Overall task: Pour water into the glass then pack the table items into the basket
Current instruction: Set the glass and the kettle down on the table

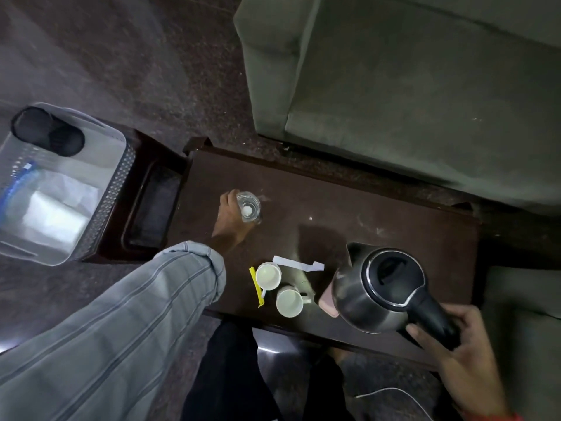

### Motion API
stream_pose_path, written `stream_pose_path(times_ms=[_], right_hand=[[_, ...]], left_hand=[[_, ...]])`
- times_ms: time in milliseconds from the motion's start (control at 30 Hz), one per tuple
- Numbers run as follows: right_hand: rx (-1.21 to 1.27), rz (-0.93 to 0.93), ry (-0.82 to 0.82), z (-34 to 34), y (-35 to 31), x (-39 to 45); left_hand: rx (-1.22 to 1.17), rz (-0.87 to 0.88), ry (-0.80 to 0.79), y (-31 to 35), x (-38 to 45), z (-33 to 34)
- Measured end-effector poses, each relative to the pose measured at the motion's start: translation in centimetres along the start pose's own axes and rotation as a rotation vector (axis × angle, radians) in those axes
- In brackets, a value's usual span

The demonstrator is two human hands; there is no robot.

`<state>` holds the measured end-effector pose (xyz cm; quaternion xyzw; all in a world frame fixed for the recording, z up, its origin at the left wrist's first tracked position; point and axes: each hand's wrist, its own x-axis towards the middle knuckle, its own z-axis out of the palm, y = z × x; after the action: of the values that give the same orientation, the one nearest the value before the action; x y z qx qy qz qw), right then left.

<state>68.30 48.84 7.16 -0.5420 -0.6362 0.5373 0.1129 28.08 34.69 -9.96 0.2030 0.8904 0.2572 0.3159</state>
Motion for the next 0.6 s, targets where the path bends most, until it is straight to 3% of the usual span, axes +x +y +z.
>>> stream_pose_path(times_ms=[167,467,600], right_hand=[[0.08,-0.042,0.022,3.4,-0.5,1.7],[0.107,-0.036,0.08,9.9,-2.2,9.2],[0.184,-0.01,0.125,13.0,-2.6,12.6]], left_hand=[[-0.01,-0.02,-0.035,-0.3,-0.6,0.0],[0.079,0.185,0.127,1.1,-5.1,-0.8],[0.123,0.153,0.171,1.2,-6.5,-1.1]])
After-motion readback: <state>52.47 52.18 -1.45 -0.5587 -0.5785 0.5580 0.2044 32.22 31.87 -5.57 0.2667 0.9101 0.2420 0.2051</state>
